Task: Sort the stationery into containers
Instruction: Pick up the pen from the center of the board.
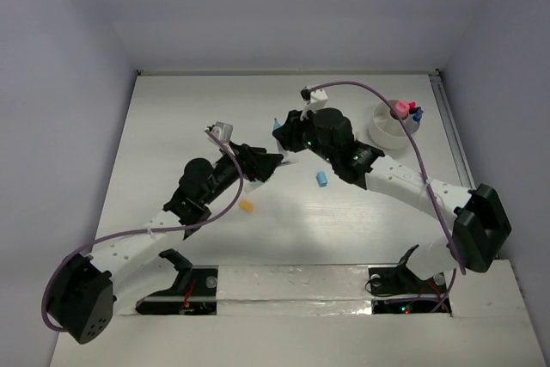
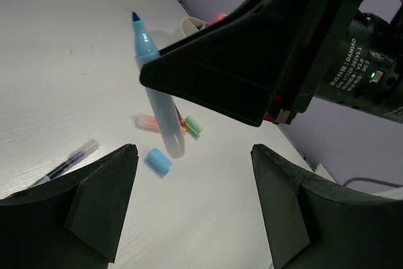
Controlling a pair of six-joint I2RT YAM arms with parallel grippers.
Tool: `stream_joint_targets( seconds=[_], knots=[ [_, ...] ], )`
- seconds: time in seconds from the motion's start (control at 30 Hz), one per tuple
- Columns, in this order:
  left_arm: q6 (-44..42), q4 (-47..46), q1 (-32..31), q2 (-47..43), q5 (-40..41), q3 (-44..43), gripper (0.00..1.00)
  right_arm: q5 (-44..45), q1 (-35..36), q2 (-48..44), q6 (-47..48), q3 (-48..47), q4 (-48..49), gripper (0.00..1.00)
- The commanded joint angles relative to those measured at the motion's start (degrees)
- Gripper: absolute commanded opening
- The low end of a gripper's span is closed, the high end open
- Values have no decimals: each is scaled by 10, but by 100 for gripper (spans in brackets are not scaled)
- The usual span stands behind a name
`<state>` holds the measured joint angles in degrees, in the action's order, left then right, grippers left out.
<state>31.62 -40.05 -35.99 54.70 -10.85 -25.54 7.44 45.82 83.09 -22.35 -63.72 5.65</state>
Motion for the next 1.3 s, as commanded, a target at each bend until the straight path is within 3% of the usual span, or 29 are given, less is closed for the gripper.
stream_joint_targets(
  seconds=[0.0, 0.23, 1.0, 1.27],
  knots=[
    [22, -51, 0, 4, -62, -1, 70, -47, 3, -6, -23, -10, 39, 0],
    [23, -37, 0, 31, -70, -15, 68, -70, 3, 11, -44, -15, 46, 0],
    [6, -20, 0, 36, -12, -16, 44, -131, 14, 6, -60, 7, 67, 0],
    [3, -11, 0, 30, 11, -14, 28, -118, 37, 19, -65, 4, 70, 0]
  ],
)
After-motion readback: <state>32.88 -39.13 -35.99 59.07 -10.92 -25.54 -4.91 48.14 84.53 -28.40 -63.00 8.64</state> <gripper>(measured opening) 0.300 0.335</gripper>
